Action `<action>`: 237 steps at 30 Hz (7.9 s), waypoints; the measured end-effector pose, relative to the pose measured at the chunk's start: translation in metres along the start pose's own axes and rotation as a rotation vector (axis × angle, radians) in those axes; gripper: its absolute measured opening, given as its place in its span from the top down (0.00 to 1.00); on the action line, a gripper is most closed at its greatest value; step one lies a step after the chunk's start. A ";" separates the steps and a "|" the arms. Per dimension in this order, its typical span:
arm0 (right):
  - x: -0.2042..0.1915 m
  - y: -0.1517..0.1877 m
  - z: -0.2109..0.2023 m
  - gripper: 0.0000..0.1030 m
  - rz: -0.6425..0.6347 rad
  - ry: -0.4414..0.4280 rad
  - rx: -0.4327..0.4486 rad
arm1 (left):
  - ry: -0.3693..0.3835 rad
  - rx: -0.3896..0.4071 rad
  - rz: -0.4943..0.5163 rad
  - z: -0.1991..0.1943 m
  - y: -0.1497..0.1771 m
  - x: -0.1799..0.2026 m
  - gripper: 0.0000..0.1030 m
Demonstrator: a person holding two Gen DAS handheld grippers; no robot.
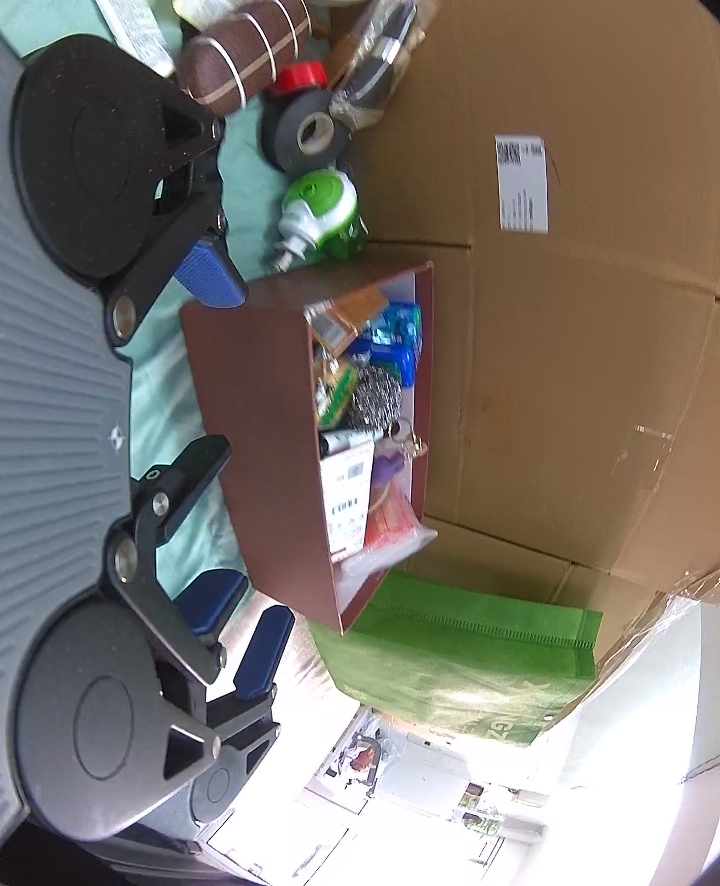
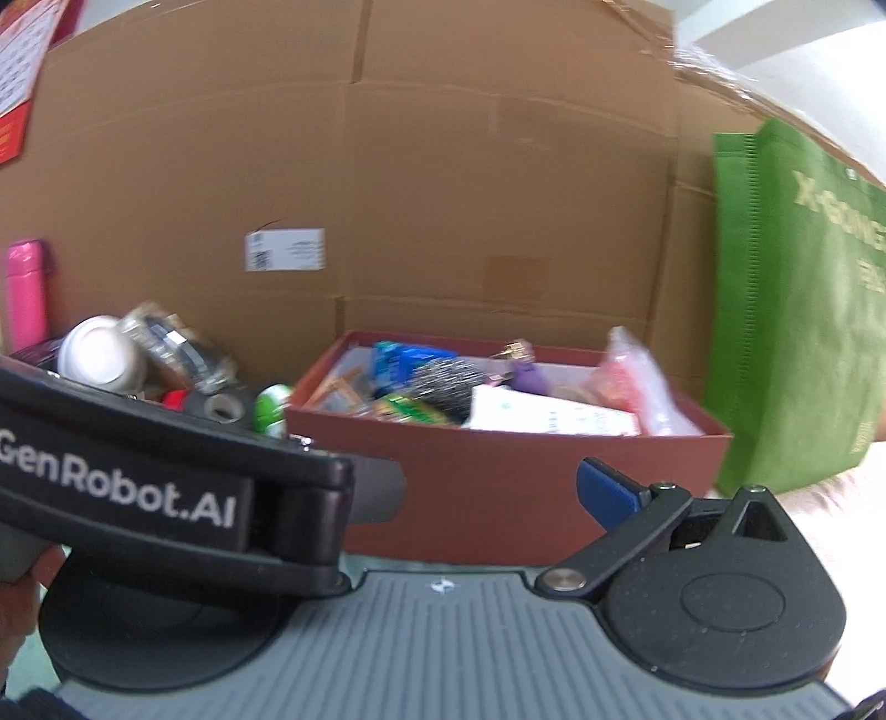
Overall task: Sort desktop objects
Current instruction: 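Move the left gripper back to the white tube on the cloth, then close the left gripper on the white tube and lift it, then carry the white tube with the left gripper over the brown box, then open the left gripper to release the tube into the box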
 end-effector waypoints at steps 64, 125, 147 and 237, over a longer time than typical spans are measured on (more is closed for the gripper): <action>-0.218 -0.010 0.101 0.30 -0.174 -0.572 -0.199 | -0.204 0.026 -0.442 -0.065 0.030 -0.231 0.16; -0.234 0.009 0.034 0.72 -0.265 -0.580 -0.198 | -0.464 -0.224 -0.255 -0.040 0.021 -0.180 0.63; -0.196 -0.010 -0.004 0.73 -0.253 -0.472 -0.039 | -0.378 -0.094 -0.207 -0.059 -0.007 -0.131 0.64; 0.101 -0.031 0.065 0.02 0.013 0.135 -0.014 | 0.015 -0.048 0.022 0.127 -0.078 0.068 0.00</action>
Point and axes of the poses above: each gripper's, at about its wrist camera, not at the fingertips, and z roughly the way its jaws point, x to its right, y to its underside, the point moved 2 cm from there along z, roughly the way its jaws point, and after that the axes turned 7 degrees about -z, right-handed, at the moved point
